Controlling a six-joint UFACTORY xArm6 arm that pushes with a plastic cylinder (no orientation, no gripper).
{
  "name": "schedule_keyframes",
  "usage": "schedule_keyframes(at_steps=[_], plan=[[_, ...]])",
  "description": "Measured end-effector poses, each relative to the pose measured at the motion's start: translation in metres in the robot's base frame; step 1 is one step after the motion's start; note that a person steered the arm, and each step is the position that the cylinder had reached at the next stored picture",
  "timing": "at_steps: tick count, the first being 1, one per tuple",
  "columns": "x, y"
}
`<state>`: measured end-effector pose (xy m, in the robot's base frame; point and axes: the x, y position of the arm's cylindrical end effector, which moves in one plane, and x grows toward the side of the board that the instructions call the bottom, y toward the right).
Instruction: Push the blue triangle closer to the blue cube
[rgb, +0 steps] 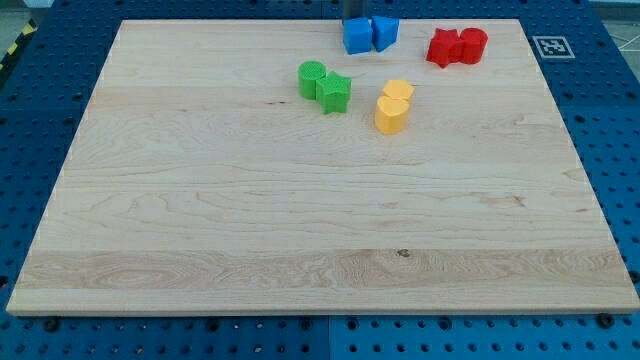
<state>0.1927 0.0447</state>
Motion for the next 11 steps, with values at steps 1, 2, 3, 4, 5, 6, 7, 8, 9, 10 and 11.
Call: schedule_keyframes(at_steps=[1, 2, 3, 4, 5, 6, 7, 8, 9, 10, 11], plan=[[0.000, 0.011], [-0.001, 0.053], [0.000, 0.090], [0.002, 0.098], [0.002, 0.095], [0.003, 0.077], [0.007, 0.069], [0.010, 0.069], [0.017, 0.069], [0.019, 0.067], [0.019, 0.064]])
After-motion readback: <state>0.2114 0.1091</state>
